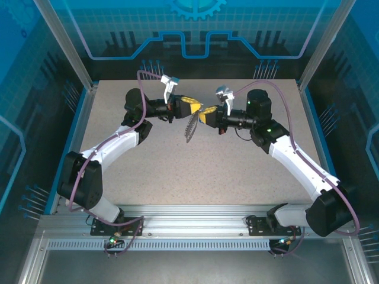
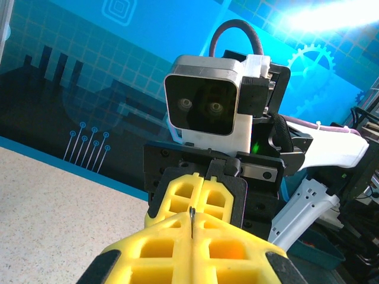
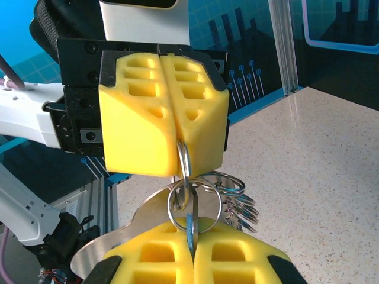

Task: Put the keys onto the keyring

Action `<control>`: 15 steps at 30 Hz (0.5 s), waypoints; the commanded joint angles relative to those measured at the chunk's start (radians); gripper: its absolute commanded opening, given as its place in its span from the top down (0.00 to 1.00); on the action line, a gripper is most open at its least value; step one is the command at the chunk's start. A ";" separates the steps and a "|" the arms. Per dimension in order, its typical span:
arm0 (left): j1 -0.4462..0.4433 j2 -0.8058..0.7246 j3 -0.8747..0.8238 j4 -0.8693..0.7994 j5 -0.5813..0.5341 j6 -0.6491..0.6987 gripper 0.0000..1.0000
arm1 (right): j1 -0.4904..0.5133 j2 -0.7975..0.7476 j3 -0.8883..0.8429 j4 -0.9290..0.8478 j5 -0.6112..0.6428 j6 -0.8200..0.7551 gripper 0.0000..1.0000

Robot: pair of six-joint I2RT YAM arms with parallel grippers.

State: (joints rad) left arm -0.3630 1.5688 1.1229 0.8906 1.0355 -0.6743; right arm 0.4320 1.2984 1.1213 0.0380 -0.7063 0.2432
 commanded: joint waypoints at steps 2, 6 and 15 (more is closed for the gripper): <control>-0.009 -0.036 0.008 0.023 -0.043 0.025 1.00 | 0.014 0.003 -0.012 0.006 0.020 0.003 1.00; -0.010 -0.034 -0.007 0.053 -0.080 0.004 1.00 | 0.011 0.010 0.009 -0.046 0.039 -0.011 1.00; -0.011 -0.018 -0.050 0.186 -0.168 -0.076 1.00 | 0.008 0.036 0.050 -0.129 0.096 -0.015 1.00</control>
State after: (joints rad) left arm -0.3683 1.5661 1.0767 0.9501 0.9276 -0.7143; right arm 0.4320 1.3186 1.1393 -0.0151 -0.6491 0.2413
